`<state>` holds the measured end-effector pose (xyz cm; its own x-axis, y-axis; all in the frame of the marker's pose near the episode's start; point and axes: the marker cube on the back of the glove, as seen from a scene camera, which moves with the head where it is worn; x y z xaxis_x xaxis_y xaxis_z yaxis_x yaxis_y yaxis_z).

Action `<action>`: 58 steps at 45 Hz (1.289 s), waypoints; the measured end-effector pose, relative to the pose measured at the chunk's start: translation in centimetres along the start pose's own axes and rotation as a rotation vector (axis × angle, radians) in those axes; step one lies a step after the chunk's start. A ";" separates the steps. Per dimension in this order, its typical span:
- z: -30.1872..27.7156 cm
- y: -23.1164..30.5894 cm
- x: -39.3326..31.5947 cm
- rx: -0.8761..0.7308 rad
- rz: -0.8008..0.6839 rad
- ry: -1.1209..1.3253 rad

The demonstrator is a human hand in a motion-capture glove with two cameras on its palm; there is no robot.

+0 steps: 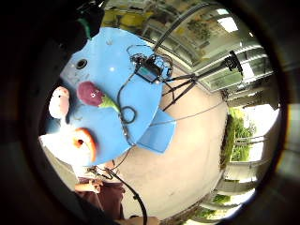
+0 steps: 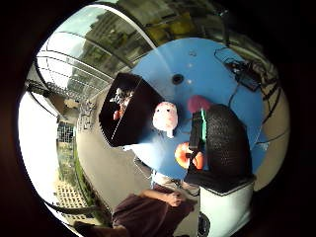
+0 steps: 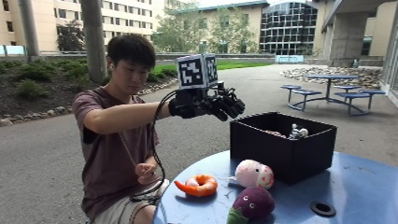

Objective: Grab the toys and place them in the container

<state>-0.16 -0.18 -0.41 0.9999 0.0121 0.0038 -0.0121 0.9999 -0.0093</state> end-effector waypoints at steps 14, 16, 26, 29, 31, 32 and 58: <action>0.6 -1.0 -0.7 -0.074 0.004 0.007; 1.0 -1.4 -0.7 -0.084 0.006 0.009; 2.7 -3.3 -1.2 -0.153 0.032 0.055; 3.4 -4.1 -1.7 -0.205 0.047 0.064; 4.1 -4.6 -1.8 -0.240 0.055 0.066; 4.5 -4.9 -1.9 -0.257 0.059 0.067; 28.9 -6.5 -2.0 -0.252 0.055 -0.124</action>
<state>-2.19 -6.49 28.57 0.9894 0.0830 0.1188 -0.0495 0.9640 -0.2614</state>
